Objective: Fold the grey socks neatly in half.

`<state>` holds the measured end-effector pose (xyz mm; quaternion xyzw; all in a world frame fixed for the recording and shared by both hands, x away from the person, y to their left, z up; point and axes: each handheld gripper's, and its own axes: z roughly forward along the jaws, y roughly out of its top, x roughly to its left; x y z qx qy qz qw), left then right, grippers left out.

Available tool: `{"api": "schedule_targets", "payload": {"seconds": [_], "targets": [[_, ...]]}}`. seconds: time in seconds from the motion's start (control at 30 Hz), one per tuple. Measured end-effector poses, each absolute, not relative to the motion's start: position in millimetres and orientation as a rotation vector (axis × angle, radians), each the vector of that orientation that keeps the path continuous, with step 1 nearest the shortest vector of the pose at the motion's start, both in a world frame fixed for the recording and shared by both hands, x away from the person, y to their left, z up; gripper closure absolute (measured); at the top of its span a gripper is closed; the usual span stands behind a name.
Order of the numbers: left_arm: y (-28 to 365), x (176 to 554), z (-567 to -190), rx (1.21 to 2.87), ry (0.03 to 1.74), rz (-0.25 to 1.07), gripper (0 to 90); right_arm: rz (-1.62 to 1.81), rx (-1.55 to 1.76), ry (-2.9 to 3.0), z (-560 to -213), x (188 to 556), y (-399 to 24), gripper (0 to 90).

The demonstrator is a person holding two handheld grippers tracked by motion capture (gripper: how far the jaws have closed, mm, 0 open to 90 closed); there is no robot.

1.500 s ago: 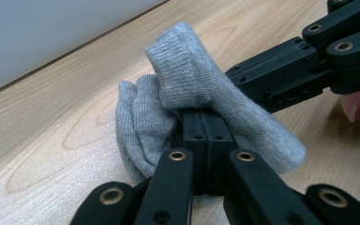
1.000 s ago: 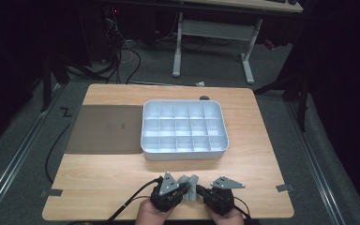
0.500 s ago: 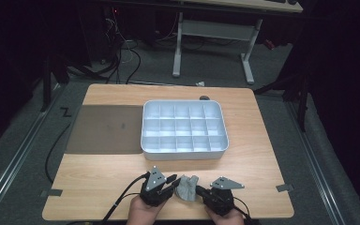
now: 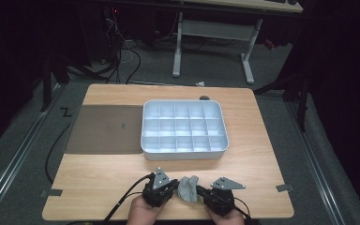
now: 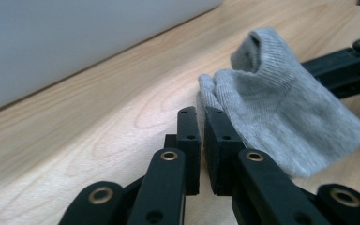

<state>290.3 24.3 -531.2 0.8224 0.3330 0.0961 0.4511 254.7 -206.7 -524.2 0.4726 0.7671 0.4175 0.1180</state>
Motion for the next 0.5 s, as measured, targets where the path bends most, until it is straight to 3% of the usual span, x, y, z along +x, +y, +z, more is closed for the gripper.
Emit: {"api": "schedule_targets", "payload": {"seconds": [0.5], "targets": [[13.8, 277.2, -531.7, 2.067, 0.776, 0.232, 83.5, 1.204, 1.416, 2.204, -520.0, 251.2, -218.1, 86.1]]}}
